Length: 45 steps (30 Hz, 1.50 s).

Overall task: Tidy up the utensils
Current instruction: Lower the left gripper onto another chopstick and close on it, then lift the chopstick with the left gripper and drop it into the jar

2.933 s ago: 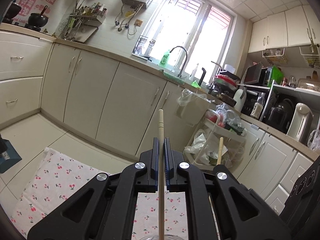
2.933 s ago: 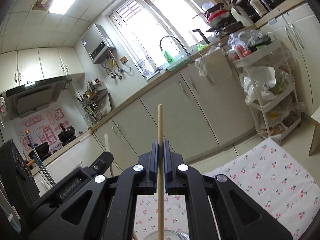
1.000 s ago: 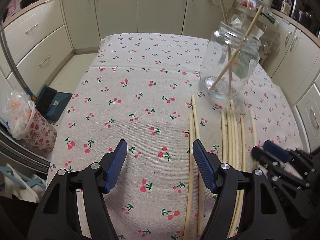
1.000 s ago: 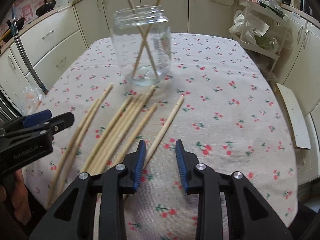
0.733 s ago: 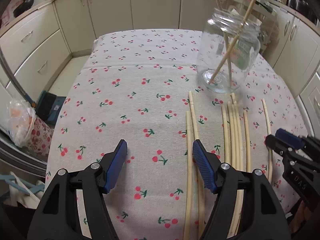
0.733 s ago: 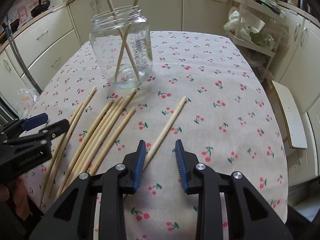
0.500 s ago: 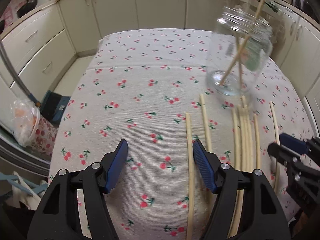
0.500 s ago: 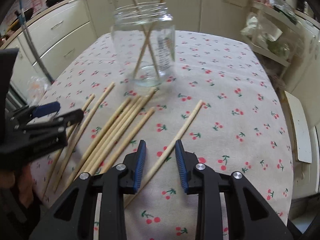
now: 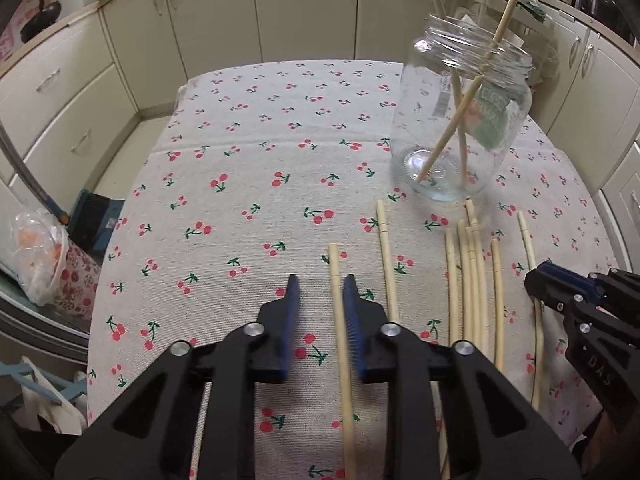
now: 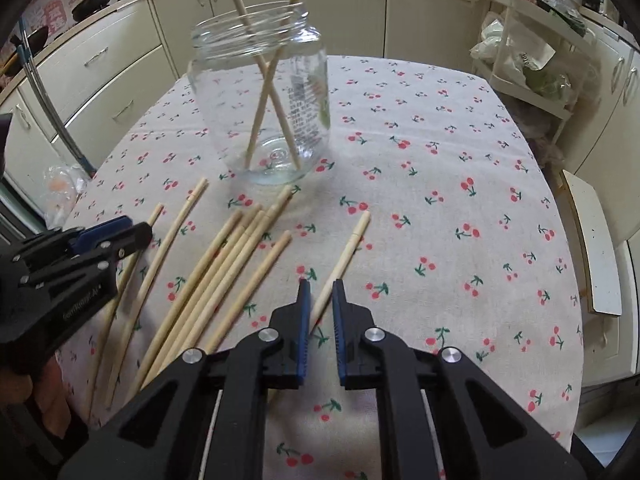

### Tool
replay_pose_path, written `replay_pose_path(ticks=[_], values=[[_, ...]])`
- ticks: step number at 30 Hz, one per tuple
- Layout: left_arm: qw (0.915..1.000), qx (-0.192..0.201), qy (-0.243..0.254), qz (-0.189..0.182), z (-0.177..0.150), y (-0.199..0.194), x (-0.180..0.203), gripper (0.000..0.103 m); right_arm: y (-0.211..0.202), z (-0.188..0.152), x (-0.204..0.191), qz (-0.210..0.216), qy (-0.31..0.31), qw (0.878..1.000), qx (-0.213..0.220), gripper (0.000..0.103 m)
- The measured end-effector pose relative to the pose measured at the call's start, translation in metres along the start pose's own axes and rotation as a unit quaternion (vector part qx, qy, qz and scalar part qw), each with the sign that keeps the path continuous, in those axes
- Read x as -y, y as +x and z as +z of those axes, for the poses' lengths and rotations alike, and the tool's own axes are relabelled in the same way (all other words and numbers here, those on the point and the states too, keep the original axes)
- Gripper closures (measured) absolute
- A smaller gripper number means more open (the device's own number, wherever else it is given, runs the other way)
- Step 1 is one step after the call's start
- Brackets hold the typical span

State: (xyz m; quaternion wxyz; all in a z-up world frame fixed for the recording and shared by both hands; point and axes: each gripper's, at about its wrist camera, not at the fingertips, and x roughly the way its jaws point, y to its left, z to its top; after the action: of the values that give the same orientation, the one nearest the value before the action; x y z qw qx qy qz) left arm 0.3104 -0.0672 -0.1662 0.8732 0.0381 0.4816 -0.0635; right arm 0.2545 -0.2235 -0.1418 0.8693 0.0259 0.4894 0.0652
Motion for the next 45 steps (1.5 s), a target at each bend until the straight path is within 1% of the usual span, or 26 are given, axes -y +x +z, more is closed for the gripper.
replay_pose_path(ticks=[4,7,11,12,13,14,17,18,19,20,23,24,27,31,35,39,43,44,45], values=[[1.0000,-0.004,-0.003,-0.003,0.001,0.001,-0.001,0.082,0.001,0.002,0.004,0.003,0.003,1.000,-0.010,0.091],[1.0000,-0.005,-0.005,-0.003,0.001,0.000,-0.001,0.080,0.004,0.004,0.000,-0.003,-0.005,1.000,-0.010,0.089],[1.0000,-0.003,0.001,0.003,0.002,0.001,0.002,0.080,0.004,0.004,-0.002,-0.005,-0.014,1.000,-0.008,0.089],[1.0000,-0.003,0.000,0.000,0.002,0.001,0.002,0.086,0.004,0.003,-0.002,-0.003,-0.016,1.000,-0.008,0.090],[1.0000,-0.004,0.002,-0.004,0.002,0.000,0.002,0.095,0.003,0.003,-0.001,0.000,-0.016,1.000,-0.009,0.091],[1.0000,-0.005,0.003,-0.006,0.002,0.000,0.004,0.097,0.003,0.002,0.000,0.002,-0.016,1.000,-0.010,0.091],[0.9999,-0.006,0.010,-0.006,0.001,-0.001,0.007,0.097,0.002,0.002,-0.001,0.004,-0.017,1.000,-0.017,0.091],[0.9999,-0.006,0.011,-0.004,0.001,-0.001,0.007,0.097,0.003,0.003,-0.001,0.004,-0.019,1.000,-0.020,0.090],[0.9999,-0.007,0.009,-0.003,0.001,-0.001,0.007,0.097,0.003,0.004,-0.003,0.006,-0.023,0.999,-0.022,0.086],[0.9999,-0.008,0.007,-0.004,0.001,-0.002,0.007,0.097,0.004,0.005,-0.004,0.008,-0.027,0.999,-0.024,0.084],[1.0000,-0.007,0.006,-0.003,0.000,-0.002,0.007,0.097,0.004,0.004,-0.009,-0.002,-0.041,0.999,-0.018,0.084],[1.0000,-0.006,0.007,-0.004,0.000,-0.002,0.007,0.097,0.004,0.003,-0.009,-0.001,-0.040,0.999,-0.017,0.085],[0.9999,-0.004,0.012,-0.007,0.000,-0.003,0.007,0.098,0.003,0.001,-0.004,0.003,-0.029,1.000,-0.011,0.092],[0.9998,-0.003,0.008,-0.018,0.000,-0.005,0.007,0.098,0.001,0.000,0.009,0.038,0.019,0.999,-0.009,0.096],[0.9995,0.009,-0.004,-0.029,0.001,-0.014,0.005,0.098,0.001,-0.002,0.021,0.068,0.056,0.996,-0.006,0.097],[0.9989,0.021,-0.011,-0.041,0.004,-0.022,0.002,0.098,-0.001,-0.004,0.019,0.066,0.054,0.996,-0.001,0.097],[0.9962,0.045,-0.029,-0.069,0.010,-0.036,-0.003,0.098,-0.006,-0.002,0.022,0.076,0.060,0.995,0.008,0.097],[0.9937,0.062,-0.035,-0.087,0.013,-0.045,-0.004,0.098,-0.006,-0.001,0.023,0.080,0.063,0.995,0.010,0.097],[0.9920,0.074,-0.038,-0.096,0.014,-0.050,-0.004,0.098,-0.006,-0.003,0.025,0.086,0.069,0.994,0.011,0.097]])
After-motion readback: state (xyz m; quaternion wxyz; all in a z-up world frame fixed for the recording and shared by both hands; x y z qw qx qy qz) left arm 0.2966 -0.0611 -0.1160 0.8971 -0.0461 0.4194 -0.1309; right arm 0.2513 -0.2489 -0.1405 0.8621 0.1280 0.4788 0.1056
